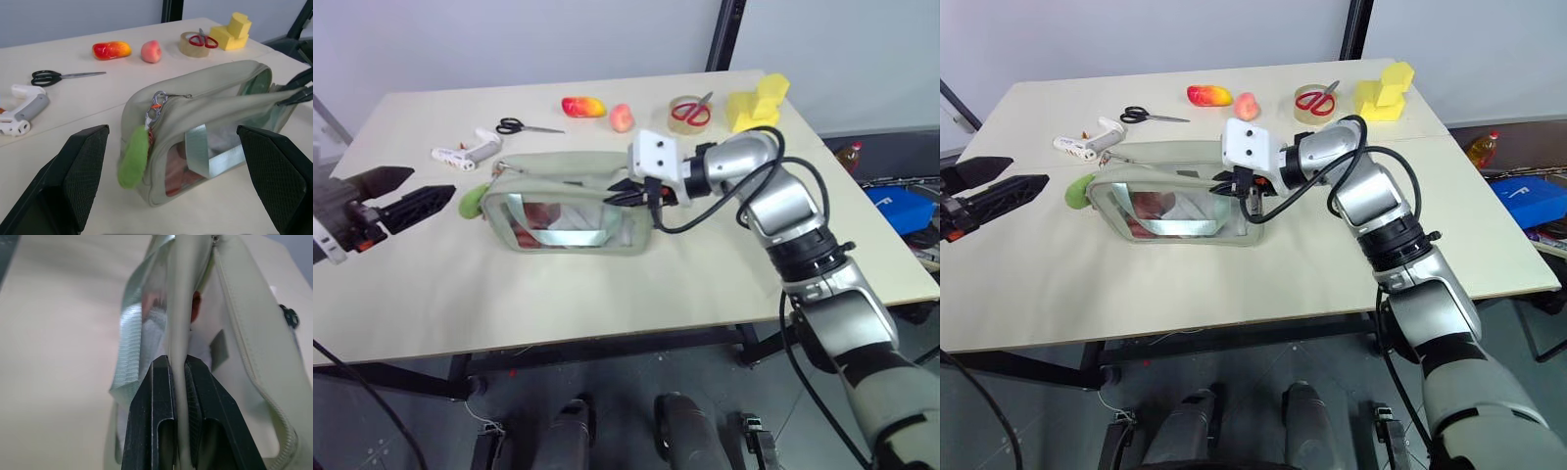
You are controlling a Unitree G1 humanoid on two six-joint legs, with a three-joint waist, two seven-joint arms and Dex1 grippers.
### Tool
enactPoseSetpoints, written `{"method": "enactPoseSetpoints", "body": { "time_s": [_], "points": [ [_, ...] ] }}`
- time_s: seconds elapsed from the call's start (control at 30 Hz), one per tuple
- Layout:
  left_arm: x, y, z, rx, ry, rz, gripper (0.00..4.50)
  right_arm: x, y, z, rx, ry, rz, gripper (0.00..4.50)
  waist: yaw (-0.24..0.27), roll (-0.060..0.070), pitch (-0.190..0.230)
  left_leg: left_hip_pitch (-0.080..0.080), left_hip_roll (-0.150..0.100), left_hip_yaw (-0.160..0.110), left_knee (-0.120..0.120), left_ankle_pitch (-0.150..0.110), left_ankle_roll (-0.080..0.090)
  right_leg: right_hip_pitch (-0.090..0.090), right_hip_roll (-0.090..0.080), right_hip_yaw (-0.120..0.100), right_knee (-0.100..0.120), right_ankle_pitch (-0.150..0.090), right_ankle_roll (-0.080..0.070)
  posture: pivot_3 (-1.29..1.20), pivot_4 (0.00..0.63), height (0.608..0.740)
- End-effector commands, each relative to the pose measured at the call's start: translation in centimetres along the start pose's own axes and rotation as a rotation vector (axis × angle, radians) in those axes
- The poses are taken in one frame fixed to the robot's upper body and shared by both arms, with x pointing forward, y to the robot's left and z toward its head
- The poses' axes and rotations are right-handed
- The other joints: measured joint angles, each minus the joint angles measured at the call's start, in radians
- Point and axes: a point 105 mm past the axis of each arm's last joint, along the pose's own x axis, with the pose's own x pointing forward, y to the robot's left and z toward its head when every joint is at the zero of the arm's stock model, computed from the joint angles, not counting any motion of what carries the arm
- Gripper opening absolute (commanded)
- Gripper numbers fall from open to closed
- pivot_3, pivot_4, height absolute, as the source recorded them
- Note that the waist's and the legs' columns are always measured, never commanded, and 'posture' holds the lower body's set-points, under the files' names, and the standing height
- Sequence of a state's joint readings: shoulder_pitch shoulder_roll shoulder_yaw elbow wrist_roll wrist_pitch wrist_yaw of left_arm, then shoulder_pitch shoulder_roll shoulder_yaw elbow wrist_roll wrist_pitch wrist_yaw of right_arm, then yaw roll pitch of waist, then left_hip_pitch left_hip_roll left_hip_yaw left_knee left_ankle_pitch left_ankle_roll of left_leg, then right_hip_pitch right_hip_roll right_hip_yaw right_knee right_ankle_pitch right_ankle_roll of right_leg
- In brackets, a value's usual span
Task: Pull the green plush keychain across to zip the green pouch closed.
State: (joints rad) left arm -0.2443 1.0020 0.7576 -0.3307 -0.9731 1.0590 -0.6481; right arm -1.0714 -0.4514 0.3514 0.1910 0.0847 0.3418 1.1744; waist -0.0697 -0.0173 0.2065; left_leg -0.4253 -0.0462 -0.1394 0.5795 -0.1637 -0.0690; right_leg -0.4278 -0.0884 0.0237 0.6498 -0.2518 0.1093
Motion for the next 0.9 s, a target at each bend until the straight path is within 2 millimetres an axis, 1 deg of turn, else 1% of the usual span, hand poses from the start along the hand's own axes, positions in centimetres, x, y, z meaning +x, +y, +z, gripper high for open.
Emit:
{"method": "enactPoseSetpoints", "body": {
  "time_s": [0.03, 0.1, 0.17, 0.27, 0.37, 0.47, 0.57, 0.67, 0.73, 0.77, 0.9],
  "points": [
    [-0.3, -0.2, 0.9, 0.042, -0.022, -0.001, 4.50, -0.1, 0.0, 1.0, -0.019, -0.020, -0.012, 1.10, 0.000, 0.000, 0.000, 0.000, 0.001, 0.000, 0.000, 0.000, 0.000, 0.000, 0.001, 0.000, 0.000, 0.000, 0.000, 0.00, 0.150, 0.740],
    [-0.8, 0.3, 1.0, 0.052, -0.011, 0.021, 4.50, -1.1, -0.6, 1.3, -0.026, -0.014, -0.033, 2.07, 0.001, 0.000, 0.000, 0.000, 0.001, 0.000, 0.000, 0.000, 0.000, 0.000, 0.001, 0.000, 0.000, 0.001, -0.002, 0.00, 0.150, 0.740],
    [-1.3, 0.8, 1.1, 0.058, -0.003, 0.044, 4.50, -1.9, -0.8, 1.6, -0.032, -0.012, -0.038, 2.07, 0.001, 0.000, 0.000, 0.000, 0.002, 0.000, 0.000, 0.000, 0.000, 0.000, 0.002, 0.000, 0.000, 0.001, -0.002, 0.00, 0.150, 0.740],
    [-2.4, 2.2, 1.3, 0.052, 0.003, 0.094, 4.50, -3.3, -1.1, 2.3, -0.031, -0.010, -0.047, 2.07, 0.002, 0.000, 0.000, 0.000, 0.002, 0.001, 0.000, 0.000, 0.000, 0.000, 0.002, 0.000, 0.000, 0.001, -0.002, 0.00, 0.150, 0.740],
    [-3.6, 4.1, 0.1, 0.031, 0.044, 0.156, 4.50, -4.1, -0.5, 2.5, -0.007, -0.005, -0.036, 2.07, 0.001, 0.000, 0.000, 0.000, 0.002, 0.001, 0.000, 0.000, 0.000, 0.000, 0.002, 0.000, 0.000, 0.001, -0.002, 0.00, 0.150, 0.740],
    [-4.0, 5.5, -1.6, 0.007, 0.088, 0.178, 4.50, -3.6, 0.5, 1.4, 0.026, 0.007, -0.031, 2.07, 0.000, 0.000, 0.000, 0.001, 0.003, 0.001, -0.001, 0.000, 0.000, 0.000, 0.002, 0.000, 0.000, 0.001, -0.002, 0.00, 0.150, 0.740],
    [-3.3, 5.8, -3.2, -0.010, 0.125, 0.151, 4.50, -2.5, 1.3, 0.5, 0.051, 0.011, -0.012, 2.07, 0.003, 0.000, 0.000, 0.001, 0.005, 0.002, 0.000, 0.000, 0.000, 0.000, 0.004, 0.000, 0.000, 0.001, -0.005, 0.00, 0.150, 0.740],
    [-1.9, 5.5, -4.0, -0.021, 0.132, 0.100, 4.50, -1.8, 1.3, -0.1, 0.053, 0.018, -0.018, 1.28, 0.004, -0.001, -0.001, 0.001, 0.007, 0.005, 0.000, 0.000, 0.000, 0.000, 0.004, 0.000, -0.001, 0.001, -0.008, 0.00, 0.150, 0.740],
    [-0.9, 5.0, -4.1, -0.023, 0.127, 0.066, 4.50, -1.5, 1.3, -0.2, 0.053, 0.020, -0.020, 0.29, 0.007, -0.001, -0.001, 0.001, 0.007, 0.005, 0.000, 0.000, -0.001, 0.001, 0.004, -0.001, 0.000, 0.001, -0.008, 0.00, 0.150, 0.740],
    [-0.5, 4.8, -4.1, -0.024, 0.122, 0.047, 4.50, -1.5, 1.3, -0.3, 0.053, 0.021, -0.021, 0.11, 0.008, -0.001, -0.001, 0.001, 0.007, 0.005, 0.001, 0.001, -0.001, 0.001, 0.004, -0.001, 0.000, 0.001, -0.008, 0.00, 0.150, 0.740],
    [0.9, 3.8, -4.3, -0.022, 0.124, -0.012, 4.50, -1.4, 1.1, -0.3, 0.051, 0.020, -0.023, 0.11, 0.009, -0.001, -0.001, 0.001, 0.007, 0.006, 0.001, 0.001, -0.001, 0.001, 0.004, 0.000, -0.001, 0.003, -0.005, 0.00, 0.150, 0.740]
  ]
}}
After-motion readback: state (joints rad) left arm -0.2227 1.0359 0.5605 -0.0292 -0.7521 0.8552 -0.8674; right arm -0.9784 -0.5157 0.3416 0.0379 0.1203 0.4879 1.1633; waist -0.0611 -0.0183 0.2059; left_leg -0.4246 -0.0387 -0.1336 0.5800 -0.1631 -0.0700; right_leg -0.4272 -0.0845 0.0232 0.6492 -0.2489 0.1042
